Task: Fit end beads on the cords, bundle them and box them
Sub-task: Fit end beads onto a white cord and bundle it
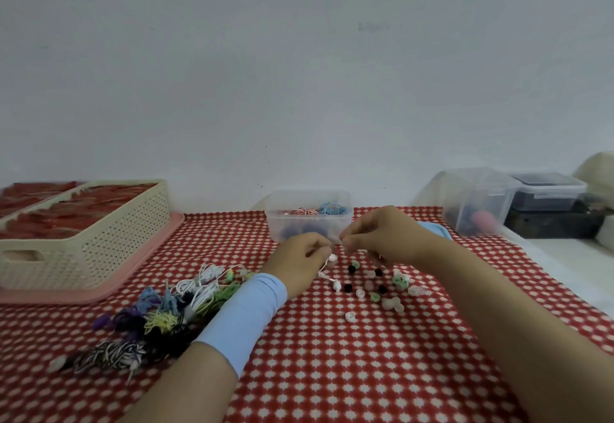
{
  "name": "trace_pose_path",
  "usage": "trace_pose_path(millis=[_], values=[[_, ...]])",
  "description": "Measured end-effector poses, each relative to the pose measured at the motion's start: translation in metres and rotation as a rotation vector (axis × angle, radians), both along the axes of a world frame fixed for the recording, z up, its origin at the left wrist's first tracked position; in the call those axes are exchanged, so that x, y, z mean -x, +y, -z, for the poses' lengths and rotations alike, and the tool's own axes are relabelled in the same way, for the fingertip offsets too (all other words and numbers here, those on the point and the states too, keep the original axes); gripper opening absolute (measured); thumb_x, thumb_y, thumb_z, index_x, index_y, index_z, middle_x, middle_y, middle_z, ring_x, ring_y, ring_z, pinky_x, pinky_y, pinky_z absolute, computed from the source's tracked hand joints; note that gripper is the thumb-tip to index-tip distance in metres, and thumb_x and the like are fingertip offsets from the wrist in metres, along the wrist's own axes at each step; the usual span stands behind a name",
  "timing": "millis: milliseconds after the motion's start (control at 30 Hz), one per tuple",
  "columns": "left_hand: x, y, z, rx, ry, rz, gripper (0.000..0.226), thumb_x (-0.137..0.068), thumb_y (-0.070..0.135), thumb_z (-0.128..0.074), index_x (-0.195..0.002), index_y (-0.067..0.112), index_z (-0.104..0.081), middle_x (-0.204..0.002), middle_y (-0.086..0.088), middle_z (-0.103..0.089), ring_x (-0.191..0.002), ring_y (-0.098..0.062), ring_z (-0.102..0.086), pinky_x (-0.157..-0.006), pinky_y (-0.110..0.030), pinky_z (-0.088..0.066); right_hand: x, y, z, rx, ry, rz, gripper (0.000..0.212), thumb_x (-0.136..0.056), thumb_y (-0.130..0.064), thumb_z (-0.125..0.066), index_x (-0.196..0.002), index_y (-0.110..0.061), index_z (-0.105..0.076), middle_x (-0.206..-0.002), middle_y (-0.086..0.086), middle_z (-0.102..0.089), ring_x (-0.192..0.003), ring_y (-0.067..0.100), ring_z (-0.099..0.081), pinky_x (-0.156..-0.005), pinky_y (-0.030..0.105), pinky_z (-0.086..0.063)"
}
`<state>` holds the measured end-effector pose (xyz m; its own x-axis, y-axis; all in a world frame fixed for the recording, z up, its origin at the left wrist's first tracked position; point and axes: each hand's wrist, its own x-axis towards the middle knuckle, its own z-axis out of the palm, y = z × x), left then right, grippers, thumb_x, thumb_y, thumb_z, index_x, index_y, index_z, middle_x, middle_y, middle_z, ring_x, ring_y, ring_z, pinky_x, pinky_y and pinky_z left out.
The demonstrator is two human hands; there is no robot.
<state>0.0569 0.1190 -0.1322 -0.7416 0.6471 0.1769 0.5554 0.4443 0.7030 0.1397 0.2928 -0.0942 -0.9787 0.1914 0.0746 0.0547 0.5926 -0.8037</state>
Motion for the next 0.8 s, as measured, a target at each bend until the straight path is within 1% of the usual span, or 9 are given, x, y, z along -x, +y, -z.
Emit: trace_pose_path(millis=[67, 167, 233, 333, 433, 533, 633, 733, 800], values=[[0.0, 0.0, -0.001, -0.117, -0.052, -0.026, 0.022, -0.101, 0.027, -0.048, -0.101, 0.026, -0.07, -0.097, 0.013, -0.07, -0.091, -0.002, -0.063, -0.081, -0.015, -0.047, 0.0, -0.002, 0.004, 0.136, 0.034, 0.008, 0.009, -0.093, -0.017, -0.073, -0.091, -0.01, -0.08, -0.059, -0.007, -0.069, -0.045, 0.009, -0.051, -0.046, 0.023, -0.043], [0.001, -0.001, -0.002, -0.33, -0.235, -0.089, 0.027, -0.102, 0.029, -0.049, -0.104, 0.021, -0.074, -0.093, 0.01, -0.075, -0.088, -0.003, -0.067, -0.071, -0.006, -0.046, 0.002, -0.005, 0.008, 0.303, 0.046, -0.002, 0.012, -0.094, -0.018, -0.071, -0.095, -0.01, -0.08, -0.076, -0.004, -0.076, -0.05, 0.011, -0.051, -0.048, 0.024, -0.04], [0.0, -0.002, -0.001, -0.416, -0.384, -0.08, 0.029, -0.101, 0.033, -0.049, -0.102, 0.02, -0.076, -0.095, 0.008, -0.077, -0.094, -0.006, -0.069, -0.083, -0.015, -0.05, 0.004, -0.006, 0.011, 0.345, 0.032, 0.0, 0.013, -0.094, -0.02, -0.071, -0.098, -0.011, -0.08, -0.088, -0.001, -0.078, -0.053, 0.012, -0.052, -0.047, 0.023, -0.039], [0.001, -0.002, 0.004, -0.483, -0.486, -0.02, 0.022, -0.097, 0.031, -0.059, -0.099, 0.019, -0.078, -0.102, 0.003, -0.076, -0.107, -0.016, -0.068, -0.104, -0.038, -0.047, 0.006, -0.009, 0.014, 0.415, 0.013, -0.005, 0.016, -0.095, -0.02, -0.069, -0.101, -0.009, -0.078, -0.095, 0.004, -0.078, -0.055, 0.013, -0.052, -0.045, 0.023, -0.035], [0.001, -0.004, 0.004, -0.54, -0.513, -0.02, 0.017, -0.095, 0.026, -0.062, -0.1, 0.021, -0.077, -0.103, 0.0, -0.076, -0.106, -0.017, -0.068, -0.105, -0.043, -0.046, 0.007, -0.01, 0.014, 0.517, 0.013, -0.029, 0.017, -0.096, -0.021, -0.067, -0.103, -0.01, -0.078, -0.099, 0.007, -0.078, -0.054, 0.013, -0.05, -0.046, 0.023, -0.032], [-0.001, -0.003, 0.001, -0.586, -0.608, 0.004, 0.016, -0.095, 0.025, -0.061, -0.103, 0.019, -0.075, -0.101, -0.001, -0.077, -0.095, -0.015, -0.07, -0.091, -0.035, -0.053, 0.008, -0.011, 0.013, 0.572, 0.022, -0.046, 0.016, -0.094, -0.023, -0.068, -0.099, -0.013, -0.079, -0.086, 0.002, -0.074, -0.055, 0.012, -0.048, -0.043, 0.021, -0.034], [-0.004, -0.003, -0.001, -0.641, -0.699, 0.023, 0.02, -0.096, 0.023, -0.059, -0.108, 0.014, -0.072, -0.096, 0.0, -0.077, -0.084, -0.009, -0.07, -0.074, -0.026, -0.053, 0.008, -0.012, 0.013, 0.577, 0.025, -0.078, 0.019, -0.089, -0.027, -0.071, -0.099, -0.013, -0.079, -0.086, 0.003, -0.072, -0.056, 0.013, -0.047, -0.042, 0.02, -0.035], [-0.006, -0.004, -0.003, -0.682, -0.757, 0.054, 0.019, -0.096, 0.022, -0.058, -0.106, 0.014, -0.073, -0.087, 0.003, -0.075, -0.076, -0.009, -0.067, -0.067, -0.023, -0.053, 0.008, -0.011, 0.013, 0.569, 0.034, -0.091, 0.019, -0.093, -0.025, -0.069, -0.102, -0.012, -0.08, -0.09, 0.004, -0.072, -0.057, 0.013, -0.047, -0.044, 0.02, -0.035], [-0.005, -0.004, -0.003, -0.696, -0.766, 0.032, 0.017, -0.095, 0.019, -0.06, -0.099, 0.013, -0.075, -0.081, 0.002, -0.072, -0.073, -0.01, -0.064, -0.068, -0.025, -0.054, 0.008, -0.011, 0.013, 0.571, 0.04, -0.092, 0.019, -0.093, -0.025, -0.069, -0.102, -0.012, -0.08, -0.089, 0.005, -0.072, -0.057, 0.013, -0.047, -0.044, 0.02, -0.034]])
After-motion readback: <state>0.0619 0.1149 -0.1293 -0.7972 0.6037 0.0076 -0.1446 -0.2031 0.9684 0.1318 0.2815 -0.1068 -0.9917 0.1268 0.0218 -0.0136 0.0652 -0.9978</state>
